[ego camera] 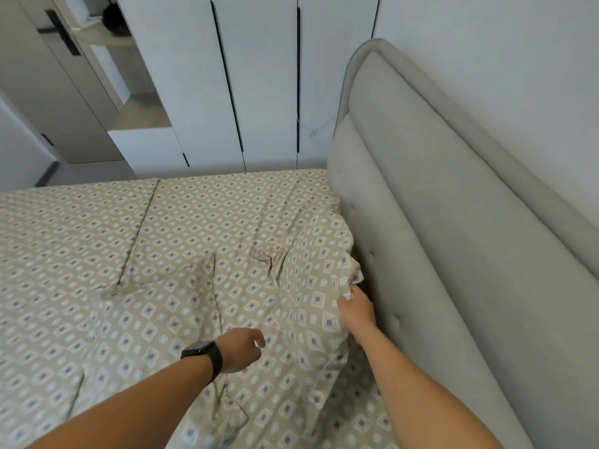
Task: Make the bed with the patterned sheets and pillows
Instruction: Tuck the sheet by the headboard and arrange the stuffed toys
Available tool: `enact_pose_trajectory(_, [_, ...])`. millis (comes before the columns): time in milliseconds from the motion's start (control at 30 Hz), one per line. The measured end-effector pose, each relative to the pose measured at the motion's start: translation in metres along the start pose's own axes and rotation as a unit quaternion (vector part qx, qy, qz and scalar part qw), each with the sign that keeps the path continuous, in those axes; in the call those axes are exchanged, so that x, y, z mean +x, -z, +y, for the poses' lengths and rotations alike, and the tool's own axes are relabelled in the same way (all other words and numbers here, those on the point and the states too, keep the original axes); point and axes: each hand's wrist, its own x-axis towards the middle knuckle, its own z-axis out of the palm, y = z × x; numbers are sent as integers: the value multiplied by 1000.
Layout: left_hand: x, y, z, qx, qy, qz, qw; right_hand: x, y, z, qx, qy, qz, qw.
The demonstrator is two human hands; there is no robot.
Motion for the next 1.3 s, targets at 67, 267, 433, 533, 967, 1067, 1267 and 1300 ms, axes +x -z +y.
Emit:
enact_pose_trajectory(67, [-7, -6, -7, -38, -7, 21, 999, -17, -13, -13, 42, 9, -27, 999])
enact_pose_trajectory(267, [-45, -30, -42, -115, -51, 80, 989, -86, -60, -55, 194, 15, -107, 975])
enact_pose_trajectory(433, [-92, -45, -112, -192, -85, 193, 958, -170, -103, -78, 261, 14, -153, 953])
enact_pose_trajectory(533, [-119, -61, -149, -196, -106, 193, 956, -208, -125, -74, 240, -5, -161, 957])
enact_pose_trajectory(967, [-198, -134, -239, -269, -141, 180, 935, -325, -187, -63, 163, -91, -160, 969])
enact_pose_trajectory(1067, [-200, -141, -224, -296, -151, 196, 922, -324, -180, -69, 158, -78, -161, 971])
enact_pose_trajectory(1267, [-181, -124, -180, -292, -155, 226, 916, -306, -141, -83, 175, -26, -144, 974])
enact_pose_trajectory(1300, [-173, -120, -171, -288, -152, 233, 916, -294, -134, -84, 176, -22, -146, 973])
